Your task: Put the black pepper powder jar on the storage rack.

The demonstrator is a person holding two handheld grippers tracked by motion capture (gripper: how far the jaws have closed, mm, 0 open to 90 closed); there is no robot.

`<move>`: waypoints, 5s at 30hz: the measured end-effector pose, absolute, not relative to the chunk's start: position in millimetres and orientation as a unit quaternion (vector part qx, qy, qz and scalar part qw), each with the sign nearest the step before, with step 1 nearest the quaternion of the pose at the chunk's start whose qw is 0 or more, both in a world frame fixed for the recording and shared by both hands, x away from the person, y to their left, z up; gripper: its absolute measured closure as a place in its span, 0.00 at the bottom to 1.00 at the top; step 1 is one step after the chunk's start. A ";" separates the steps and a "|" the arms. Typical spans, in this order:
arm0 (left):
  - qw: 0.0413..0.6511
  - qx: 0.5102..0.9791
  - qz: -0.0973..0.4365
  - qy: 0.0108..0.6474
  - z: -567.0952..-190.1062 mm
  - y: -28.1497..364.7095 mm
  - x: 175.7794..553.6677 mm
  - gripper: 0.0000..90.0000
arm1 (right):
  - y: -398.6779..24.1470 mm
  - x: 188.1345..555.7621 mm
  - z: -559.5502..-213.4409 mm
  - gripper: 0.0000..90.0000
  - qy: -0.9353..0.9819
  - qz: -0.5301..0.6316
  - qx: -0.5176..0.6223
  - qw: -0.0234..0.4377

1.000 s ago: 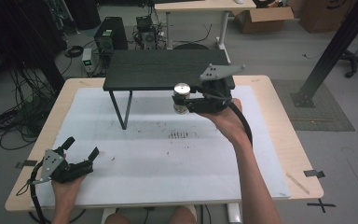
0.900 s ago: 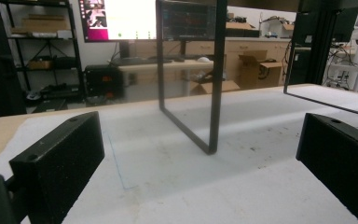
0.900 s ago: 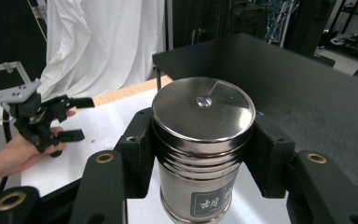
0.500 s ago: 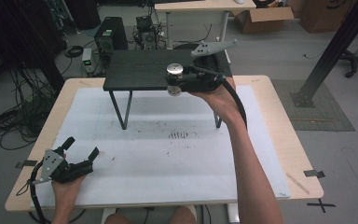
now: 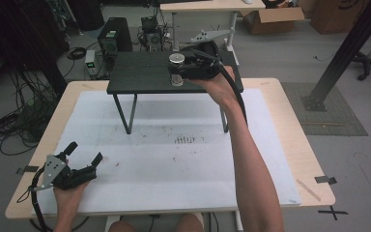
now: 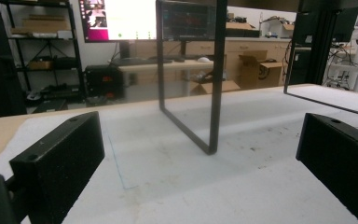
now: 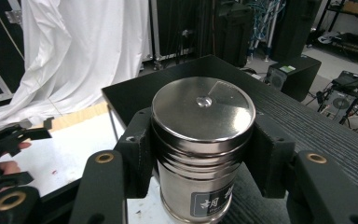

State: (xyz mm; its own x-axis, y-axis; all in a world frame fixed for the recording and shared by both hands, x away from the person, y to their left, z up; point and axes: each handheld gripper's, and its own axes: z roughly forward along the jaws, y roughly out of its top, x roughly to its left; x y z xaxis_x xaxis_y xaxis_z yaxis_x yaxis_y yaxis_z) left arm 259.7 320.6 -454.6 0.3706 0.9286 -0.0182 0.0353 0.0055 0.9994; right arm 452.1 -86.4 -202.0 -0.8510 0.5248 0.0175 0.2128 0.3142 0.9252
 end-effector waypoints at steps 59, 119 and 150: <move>0.580 0.591 0.386 0.407 -454.6 320.5 259.6 0.02 | -75.7 483.1 -226.4 0.54 0.805 0.531 0.224 0.141; 0.579 0.592 0.384 0.407 -454.6 320.5 259.9 0.02 | -120.3 404.0 -206.1 0.00 0.781 0.552 0.203 0.211; 0.578 0.593 0.384 0.408 -454.5 320.4 260.2 0.02 | -187.5 338.8 -298.8 0.01 0.750 0.555 0.264 0.245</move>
